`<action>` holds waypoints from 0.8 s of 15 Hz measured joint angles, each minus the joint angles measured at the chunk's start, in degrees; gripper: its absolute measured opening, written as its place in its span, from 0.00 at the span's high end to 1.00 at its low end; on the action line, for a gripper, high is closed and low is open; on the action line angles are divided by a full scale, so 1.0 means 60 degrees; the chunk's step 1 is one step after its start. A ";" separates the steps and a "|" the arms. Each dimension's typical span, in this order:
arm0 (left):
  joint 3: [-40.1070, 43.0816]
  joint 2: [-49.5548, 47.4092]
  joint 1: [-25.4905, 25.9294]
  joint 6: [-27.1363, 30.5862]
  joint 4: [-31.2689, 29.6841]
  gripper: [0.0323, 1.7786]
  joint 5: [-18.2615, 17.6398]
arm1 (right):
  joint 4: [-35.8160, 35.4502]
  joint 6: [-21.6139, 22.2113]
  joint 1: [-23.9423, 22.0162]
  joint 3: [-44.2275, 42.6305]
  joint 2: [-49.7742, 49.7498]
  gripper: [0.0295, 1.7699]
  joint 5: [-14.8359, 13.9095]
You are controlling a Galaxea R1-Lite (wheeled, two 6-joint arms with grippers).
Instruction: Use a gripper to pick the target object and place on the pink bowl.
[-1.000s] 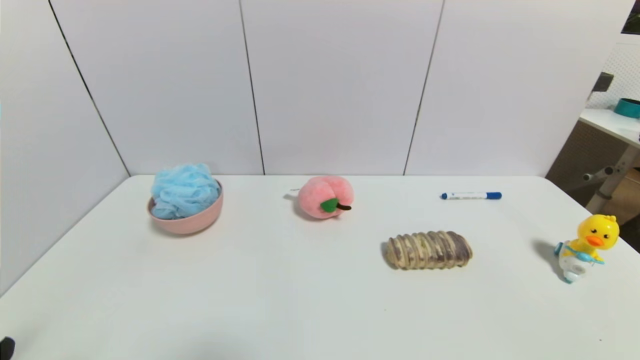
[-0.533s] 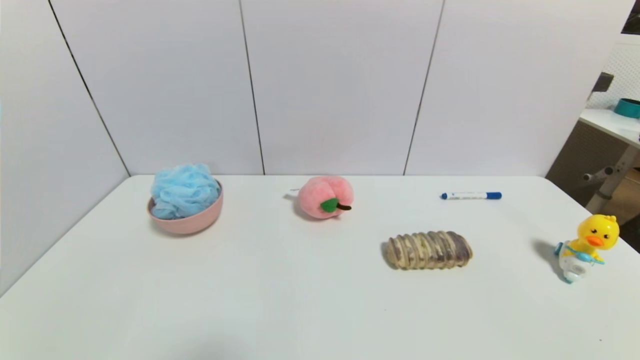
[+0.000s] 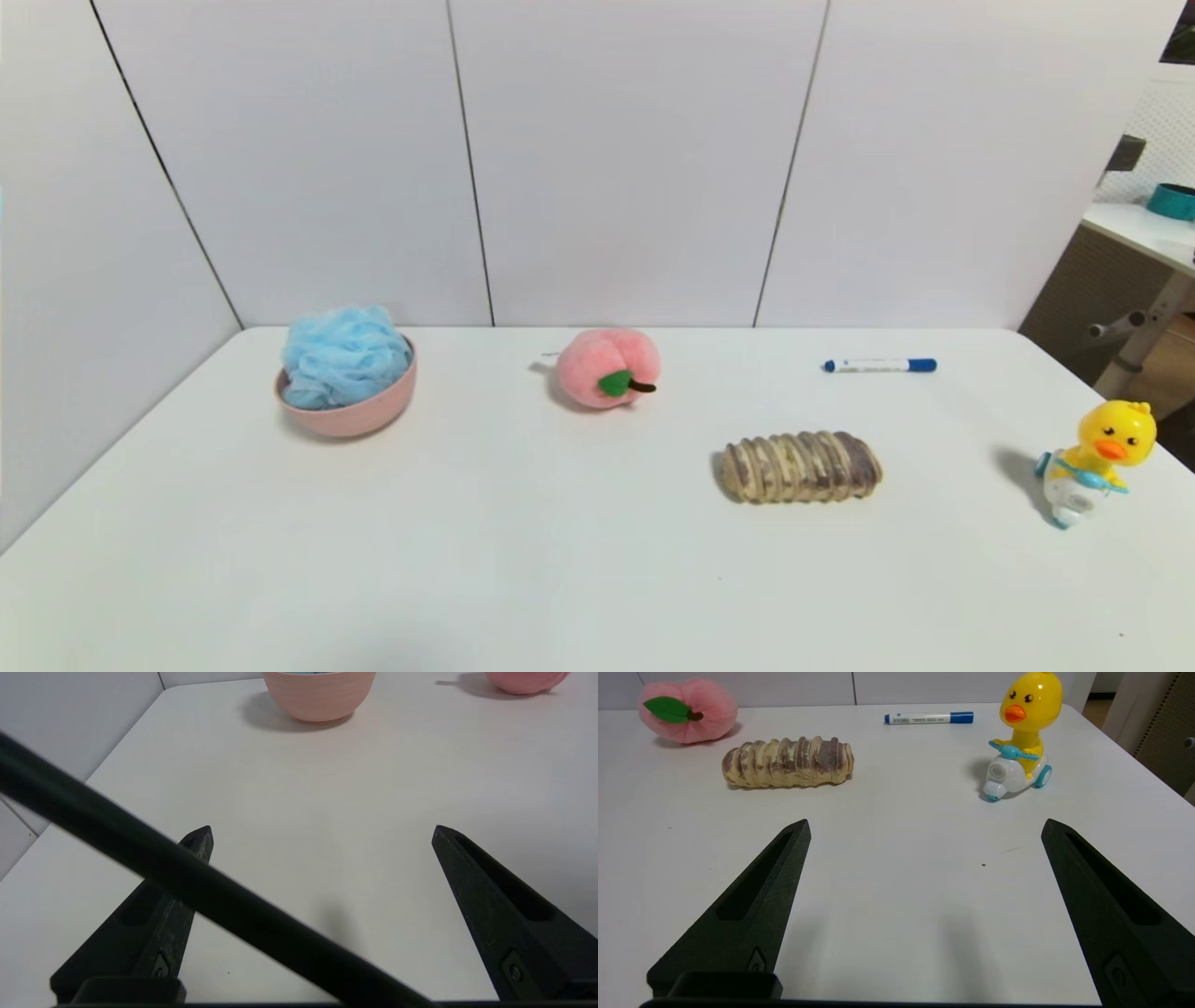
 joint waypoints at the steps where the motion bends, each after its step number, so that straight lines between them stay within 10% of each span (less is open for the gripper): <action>1: 0.0000 0.0000 0.0000 -0.0006 0.0004 0.05 0.0000 | 0.0004 0.0000 0.0000 0.0000 0.0000 0.03 0.0004; 12: 0.0000 0.0000 0.0000 -0.0010 0.0008 0.05 0.0000 | 0.0022 -0.0004 0.0000 0.0000 0.0000 0.03 -0.0004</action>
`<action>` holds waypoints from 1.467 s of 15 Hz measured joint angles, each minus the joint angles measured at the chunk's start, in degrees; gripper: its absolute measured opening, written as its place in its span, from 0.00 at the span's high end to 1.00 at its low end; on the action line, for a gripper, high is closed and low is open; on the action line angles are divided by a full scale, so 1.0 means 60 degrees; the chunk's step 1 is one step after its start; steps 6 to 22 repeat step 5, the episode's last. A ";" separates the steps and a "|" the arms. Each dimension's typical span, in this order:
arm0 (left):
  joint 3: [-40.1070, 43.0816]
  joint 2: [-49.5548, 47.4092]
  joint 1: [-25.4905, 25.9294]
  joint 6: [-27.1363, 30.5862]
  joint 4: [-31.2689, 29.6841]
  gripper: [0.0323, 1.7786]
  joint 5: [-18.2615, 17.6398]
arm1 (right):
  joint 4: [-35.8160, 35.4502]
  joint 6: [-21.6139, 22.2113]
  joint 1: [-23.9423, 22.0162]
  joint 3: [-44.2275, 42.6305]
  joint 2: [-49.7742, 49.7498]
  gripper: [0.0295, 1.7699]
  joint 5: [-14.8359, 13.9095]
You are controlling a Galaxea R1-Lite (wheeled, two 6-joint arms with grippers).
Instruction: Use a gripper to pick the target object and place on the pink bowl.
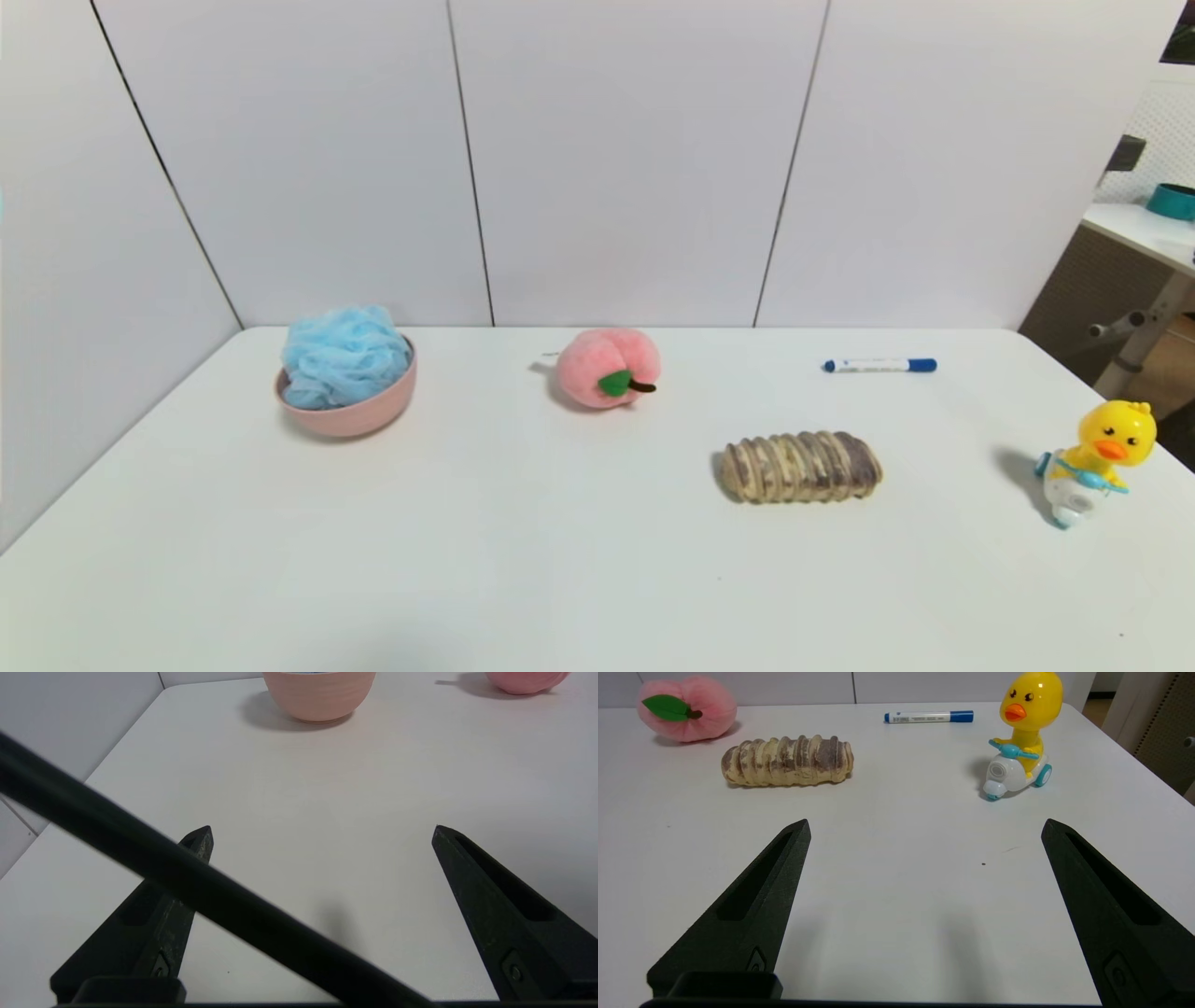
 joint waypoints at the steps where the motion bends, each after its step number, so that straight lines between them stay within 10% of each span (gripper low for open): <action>1: 0.0000 0.0000 0.0000 0.0000 0.0004 0.05 0.0000 | -0.0030 0.0012 0.0000 0.0000 0.0000 0.03 0.0004; 22: 0.0000 0.0000 0.0000 0.0004 0.0004 0.05 0.0002 | -0.0035 0.0018 0.0000 0.0000 0.0000 0.03 0.0000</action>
